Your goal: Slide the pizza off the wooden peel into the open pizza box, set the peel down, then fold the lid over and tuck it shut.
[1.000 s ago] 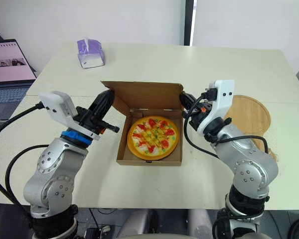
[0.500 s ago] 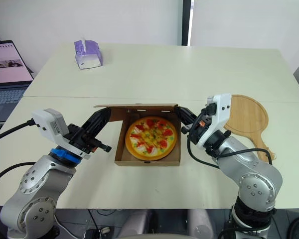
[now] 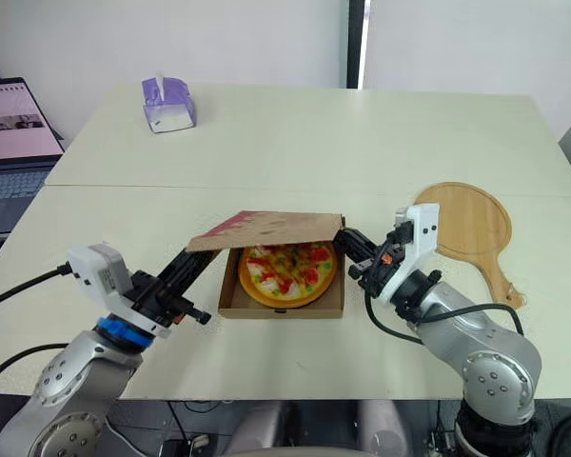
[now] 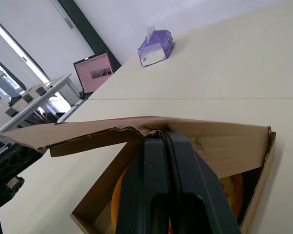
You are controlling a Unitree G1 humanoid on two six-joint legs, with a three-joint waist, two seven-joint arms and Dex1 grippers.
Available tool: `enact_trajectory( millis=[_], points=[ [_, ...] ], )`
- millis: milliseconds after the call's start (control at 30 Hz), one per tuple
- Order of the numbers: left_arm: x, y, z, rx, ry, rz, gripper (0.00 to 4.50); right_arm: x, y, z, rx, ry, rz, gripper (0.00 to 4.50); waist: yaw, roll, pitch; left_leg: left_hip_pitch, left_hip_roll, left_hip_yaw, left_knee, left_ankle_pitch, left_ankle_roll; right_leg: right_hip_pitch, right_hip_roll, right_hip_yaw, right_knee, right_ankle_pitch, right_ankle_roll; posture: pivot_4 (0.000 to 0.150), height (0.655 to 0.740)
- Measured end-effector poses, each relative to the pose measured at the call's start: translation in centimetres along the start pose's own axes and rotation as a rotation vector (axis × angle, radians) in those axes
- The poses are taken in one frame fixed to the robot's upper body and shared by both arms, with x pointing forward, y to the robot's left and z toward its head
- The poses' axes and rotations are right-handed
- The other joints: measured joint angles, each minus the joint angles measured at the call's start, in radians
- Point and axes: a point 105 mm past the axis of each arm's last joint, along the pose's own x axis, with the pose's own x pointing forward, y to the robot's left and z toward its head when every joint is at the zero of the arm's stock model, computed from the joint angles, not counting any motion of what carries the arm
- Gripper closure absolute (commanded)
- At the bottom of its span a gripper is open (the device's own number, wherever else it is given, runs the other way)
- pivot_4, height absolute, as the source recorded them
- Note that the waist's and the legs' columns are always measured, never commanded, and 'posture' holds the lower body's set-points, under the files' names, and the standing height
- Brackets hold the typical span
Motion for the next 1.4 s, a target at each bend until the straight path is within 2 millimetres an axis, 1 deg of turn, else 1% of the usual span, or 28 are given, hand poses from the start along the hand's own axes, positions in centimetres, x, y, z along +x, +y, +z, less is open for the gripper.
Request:
enact_trajectory(
  millis=[33,67,100,167,200,267,333,400,433,467,600,667,700,767,800,867,967,1033,1067,1100,1133,1200,1267,1333,1367,1400],
  points=[
    [-0.3,0.0,-0.2,-0.002,0.006,-0.001,4.07,-0.1,-0.1,-0.3,-0.004,0.014,-0.001,3.88,0.0,0.0,0.0,0.0,0.0,0.0,0.0,0.0,0.0,0.0,0.0,0.0,0.0,0.0,0.0,0.15,0.7251],
    [-0.5,-0.1,-0.4,-0.005,0.014,-0.008,3.88,-0.3,-0.1,-0.7,-0.008,0.035,-0.003,3.59,0.0,0.0,0.0,0.0,0.0,0.0,0.0,0.0,0.0,0.0,0.0,0.0,0.0,0.0,0.0,0.15,0.7251],
    [-0.7,-0.1,-0.6,-0.01,0.025,-0.017,3.61,-0.4,0.0,-1.2,-0.009,0.06,0.005,3.25,0.0,0.0,0.0,0.0,0.0,0.0,0.0,0.0,0.0,0.0,0.0,0.0,-0.001,0.0,0.0,0.15,0.7251],
    [-1.2,-0.1,-0.6,-0.015,0.037,-0.035,2.98,-0.5,0.1,-1.6,-0.016,0.082,0.023,2.57,0.0,0.0,0.0,0.0,0.0,0.0,0.0,0.0,0.0,0.0,0.0,0.0,-0.001,0.0,0.0,0.15,0.7251],
    [-1.4,-0.1,-0.5,-0.016,0.041,-0.046,2.59,-0.6,0.2,-1.8,-0.018,0.091,0.034,2.17,0.0,0.0,0.0,0.0,0.0,0.0,0.0,0.0,0.0,0.0,0.0,0.0,-0.001,0.0,0.0,0.15,0.7251],
    [-1.8,0.1,-0.4,-0.017,0.058,-0.079,1.93,-0.8,0.4,-2.1,-0.022,0.108,0.053,1.5,0.001,0.0,0.0,0.0,0.0,-0.001,0.0,0.0,0.0,0.001,0.0,-0.001,-0.001,0.0,0.0,0.15,0.7251],
    [-2.3,0.6,-0.1,-0.009,0.103,-0.144,1.27,-1.1,0.5,-2.2,-0.039,0.123,0.075,0.76,0.001,0.0,0.0,0.0,0.0,-0.001,0.0,0.0,0.0,0.001,0.001,-0.001,-0.001,0.0,0.0,0.15,0.7251],
    [-2.9,1.3,0.1,0.001,0.191,-0.208,0.68,-1.7,0.3,-2.6,-0.067,0.162,0.088,0.12,0.001,0.0,0.0,0.0,0.001,-0.001,0.0,0.0,0.0,0.001,0.002,-0.001,-0.002,0.0,0.0,0.15,0.7251],
    [-3.3,1.6,0.2,-0.003,0.25,-0.249,0.34,-2.1,0.1,-2.9,-0.077,0.188,0.096,0.0,0.001,0.0,0.0,0.0,0.001,-0.001,0.0,0.0,0.001,0.001,0.003,-0.001,-0.002,0.0,0.0,0.15,0.7251],
    [-3.6,1.9,0.4,-0.007,0.285,-0.268,0.05,-2.3,0.1,-3.1,-0.086,0.208,0.104,0.0,0.001,0.0,0.0,0.0,0.001,-0.001,0.0,0.0,0.001,0.001,0.003,-0.001,-0.003,-0.001,0.0,0.15,0.7251],
    [-4.8,3.7,1.1,-0.05,0.417,-0.307,0.05,-3.5,-0.4,-3.5,-0.144,0.272,0.137,0.0,0.001,0.0,0.001,0.0,0.001,-0.001,0.0,0.0,0.001,0.001,0.003,-0.001,-0.003,-0.001,0.001,0.15,0.7251],
    [-5.2,4.9,1.5,-0.067,0.44,-0.284,0.05,-4.0,-0.9,-3.5,-0.17,0.291,0.143,0.0,0.002,0.0,0.001,0.0,0.001,-0.001,0.0,0.0,0.001,0.001,0.003,0.0,-0.003,-0.001,0.001,0.15,0.7251],
    [-5.1,5.3,1.8,-0.071,0.434,-0.278,0.05,-4.2,-1.0,-3.3,-0.188,0.296,0.15,0.0,0.003,0.0,0.001,0.0,0.001,-0.001,0.0,0.0,0.001,0.001,0.003,-0.001,-0.003,-0.001,0.001,0.15,0.7251],
    [-4.4,6.6,3.1,-0.056,0.394,-0.254,0.05,-4.6,-1.3,-3.3,-0.212,0.314,0.162,0.0,0.007,-0.001,0.001,0.0,0.001,-0.002,0.0,0.0,0.0,0.002,0.003,-0.002,-0.003,-0.001,0.001,0.15,0.7251],
    [-3.7,7.3,4.0,-0.046,0.364,-0.243,0.05,-4.8,-1.7,-3.2,-0.229,0.319,0.159,0.0,0.01,-0.002,0.001,0.001,0.001,-0.002,0.0,0.0,0.001,0.003,0.003,-0.002,-0.003,-0.001,0.001,0.15,0.7251],
    [-2.3,8.6,6.5,-0.004,0.29,-0.216,0.05,-5.2,-3.0,-2.7,-0.262,0.327,0.126,0.0,0.013,-0.004,0.001,0.001,0.001,-0.002,0.0,0.0,0.0,0.003,0.002,-0.002,-0.004,-0.001,0.001,0.15,0.7251],
    [-0.1,8.7,9.2,0.025,0.212,-0.242,0.05,-5.5,-4.5,-1.9,-0.296,0.327,0.089,0.0,0.011,-0.004,0.002,0.002,0.0,-0.001,0.0,0.0,0.0,0.004,0.002,-0.001,-0.004,0.0,0.001,0.15,0.7251],
    [2.1,8.0,10.7,0.038,0.172,-0.304,0.46,-5.7,-5.3,-1.3,-0.316,0.324,0.072,0.0,0.013,-0.005,0.002,0.002,0.0,-0.002,0.0,0.001,-0.003,0.005,0.001,-0.002,-0.004,0.0,0.001,0.15,0.7251],
    [3.0,7.5,11.3,0.058,0.16,-0.328,0.64,-5.6,-5.5,-1.0,-0.326,0.317,0.071,0.0,0.013,-0.005,0.002,0.002,0.0,-0.002,0.0,0.002,-0.003,0.005,0.001,-0.002,-0.004,0.0,0.001,0.15,0.7251],
    [3.9,7.1,11.7,0.071,0.158,-0.361,1.01,-5.6,-5.7,-0.7,-0.334,0.309,0.068,0.0,0.012,-0.005,0.002,0.003,0.0,-0.001,0.0,0.002,-0.003,0.005,0.001,-0.001,-0.003,0.0,0.001,0.15,0.7251],
    [4.9,6.5,11.8,0.089,0.163,-0.409,1.27,-5.5,-5.8,-0.6,-0.34,0.305,0.067,0.0,0.01,-0.005,0.002,0.003,-0.001,-0.001,-0.001,0.002,-0.003,0.005,0.001,-0.001,-0.003,0.0,0.001,0.15,0.7251],
    [6.4,5.3,11.0,0.119,0.208,-0.495,1.93,-5.3,-5.9,-0.2,-0.359,0.298,0.067,0.0,0.01,-0.005,0.002,0.003,-0.001,-0.001,-0.001,0.002,-0.003,0.005,0.0,-0.001,-0.003,0.0,0.001,0.15,0.7251],
    [7.9,3.7,9.4,0.156,0.278,-0.612,2.61,-5.0,-6.1,0.6,-0.384,0.28,0.064,0.0,0.008,-0.005,0.002,0.003,-0.001,-0.001,-0.001,0.002,-0.003,0.005,0.0,-0.001,-0.003,0.0,0.001,0.15,0.7251],
    [9.0,2.2,7.9,0.185,0.328,-0.711,3.24,-4.7,-6.0,1.1,-0.399,0.265,0.073,0.0,0.006,-0.005,0.002,0.002,0.0,0.0,-0.001,0.002,-0.003,0.003,0.001,0.0,-0.003,0.0,0.001,0.15,0.7251],
    [9.2,1.9,7.5,0.198,0.343,-0.736,3.5,-4.6,-5.9,1.2,-0.403,0.263,0.077,0.0,0.005,-0.005,0.002,0.002,0.0,0.0,-0.001,0.002,-0.003,0.003,0.001,0.0,-0.003,0.0,0.001,0.15,0.7251],
    [9.5,1.5,6.9,0.217,0.366,-0.777,3.89,-4.6,-5.8,1.5,-0.407,0.26,0.083,0.0,0.006,-0.005,0.002,0.001,0.0,-0.001,-0.001,0.002,-0.003,0.003,0.001,-0.001,-0.003,0.0,0.001,0.15,0.7251]
  ],
)
